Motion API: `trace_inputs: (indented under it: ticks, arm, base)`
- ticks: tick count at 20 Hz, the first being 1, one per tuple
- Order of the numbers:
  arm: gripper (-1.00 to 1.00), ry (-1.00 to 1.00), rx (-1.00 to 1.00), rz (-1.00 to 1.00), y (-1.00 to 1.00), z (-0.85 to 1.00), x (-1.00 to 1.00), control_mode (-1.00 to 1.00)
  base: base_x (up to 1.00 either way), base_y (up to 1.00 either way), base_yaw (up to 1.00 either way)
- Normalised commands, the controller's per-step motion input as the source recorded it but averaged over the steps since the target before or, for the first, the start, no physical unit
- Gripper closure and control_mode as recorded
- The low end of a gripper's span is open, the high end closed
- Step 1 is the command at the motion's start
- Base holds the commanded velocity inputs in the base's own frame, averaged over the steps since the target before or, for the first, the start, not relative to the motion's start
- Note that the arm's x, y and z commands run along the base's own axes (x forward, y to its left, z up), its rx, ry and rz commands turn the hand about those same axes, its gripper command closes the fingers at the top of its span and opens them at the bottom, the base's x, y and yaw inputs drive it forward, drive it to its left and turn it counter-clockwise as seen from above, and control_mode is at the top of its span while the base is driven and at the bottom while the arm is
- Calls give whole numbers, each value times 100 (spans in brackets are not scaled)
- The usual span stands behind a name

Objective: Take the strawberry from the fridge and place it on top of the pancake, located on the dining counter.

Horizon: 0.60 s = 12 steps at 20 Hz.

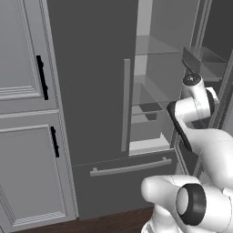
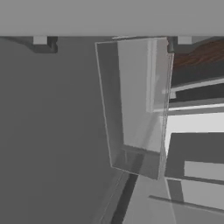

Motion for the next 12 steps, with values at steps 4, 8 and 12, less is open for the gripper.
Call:
trace_inputs:
  ticks: [4, 8, 12]
  arm:
    - [-100, -9, 0, -12, -89, 3, -6, -100]
    - [-100, -8, 0, -5, -82, 0, 19, -100]
    - [-100, -10, 4, 0, -67, 0, 33, -100]
  base:
    - [0, 0, 0]
    - [0, 0, 0]
    - [0, 0, 0]
